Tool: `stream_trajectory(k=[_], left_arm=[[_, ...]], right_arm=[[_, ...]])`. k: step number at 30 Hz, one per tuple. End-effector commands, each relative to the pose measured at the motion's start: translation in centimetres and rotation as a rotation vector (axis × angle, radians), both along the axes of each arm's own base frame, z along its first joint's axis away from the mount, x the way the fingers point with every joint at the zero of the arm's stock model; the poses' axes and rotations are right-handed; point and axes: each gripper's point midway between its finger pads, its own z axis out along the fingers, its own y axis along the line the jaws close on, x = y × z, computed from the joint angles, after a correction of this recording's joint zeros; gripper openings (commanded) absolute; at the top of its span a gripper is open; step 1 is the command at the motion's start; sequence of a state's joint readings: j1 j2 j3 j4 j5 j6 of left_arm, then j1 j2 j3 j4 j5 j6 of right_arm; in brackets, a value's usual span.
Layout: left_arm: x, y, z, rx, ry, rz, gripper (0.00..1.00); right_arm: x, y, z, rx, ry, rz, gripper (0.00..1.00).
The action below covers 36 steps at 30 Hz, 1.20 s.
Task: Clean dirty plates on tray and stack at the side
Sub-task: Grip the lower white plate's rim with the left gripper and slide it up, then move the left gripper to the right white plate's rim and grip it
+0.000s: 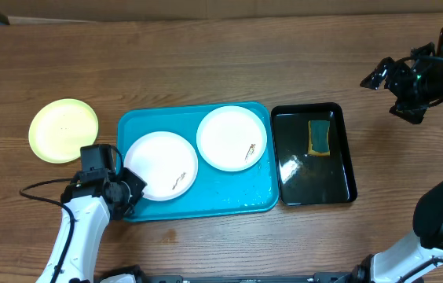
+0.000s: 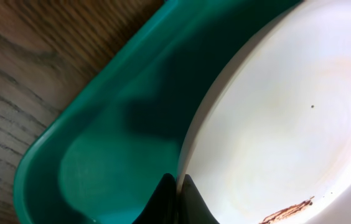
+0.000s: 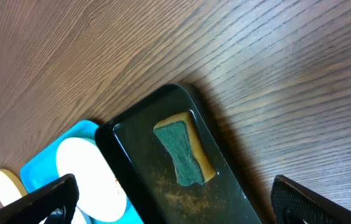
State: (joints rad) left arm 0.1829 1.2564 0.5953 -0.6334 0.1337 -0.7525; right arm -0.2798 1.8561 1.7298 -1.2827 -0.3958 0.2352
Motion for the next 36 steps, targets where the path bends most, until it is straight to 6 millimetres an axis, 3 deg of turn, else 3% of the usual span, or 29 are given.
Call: stream_trajectory(k=[1,4,8,10,11,18,21,22,24,28,32,36], left_arm=[[0.5,0.2,0.4,-0.007,-0.026,0.074,0.05],[0.7,0.2,0.4,0.000,-0.033,0.062,0.18],[0.7,0.5,0.5,0.056,-0.041,-0.050,0.57],[1.0,0.6,1.2,0.068,-0.043,-0.092,0.65],[1.2,0.6,1.9,0.068,-0.042,-0.103,0.66],[6.1,-0.9,13.0,0.092,-0.228,-0.369,0.78],[7.4,-2.7,16.7,0.111,-0.306,-0.457,0.68],[8.1,-4.3,18.2,0.112,-0.339,-0.508,0.61],[8.9,-6.3,19.2,0.107,-0.358,-0.569,0.58],[10.7,-10.9,19.3,0.089,-0.330,-0.727,0.57],[12.0,-14.1,16.9,0.103,-0.215,-0.910,0.52],[13.1,-15.3,13.4,0.091,-0.119,-0.962,0.66]], right_arm=[[0.3,-0.1,1.7,-0.009,-0.051,0.001,1.00],[0.3,-0.1,1.7,-0.009,-0.051,0.001,1.00],[0.3,-0.1,1.7,-0.009,-0.051,0.001,1.00],[0.3,-0.1,1.7,-0.009,-0.051,0.001,1.00],[0.3,-0.1,1.7,-0.009,-0.051,0.001,1.00],[0.3,-0.1,1.7,-0.009,-0.051,0.001,1.00],[0.3,-0.1,1.7,-0.009,-0.051,0.001,1.00],[0.3,-0.1,1.7,-0.009,-0.051,0.001,1.00],[0.3,-0.1,1.7,-0.009,-0.051,0.001,1.00],[0.3,-0.1,1.7,-0.009,-0.051,0.001,1.00],[0.3,-0.1,1.7,-0.009,-0.051,0.001,1.00],[0.3,-0.1,1.7,-0.009,-0.051,0.001,1.00]])
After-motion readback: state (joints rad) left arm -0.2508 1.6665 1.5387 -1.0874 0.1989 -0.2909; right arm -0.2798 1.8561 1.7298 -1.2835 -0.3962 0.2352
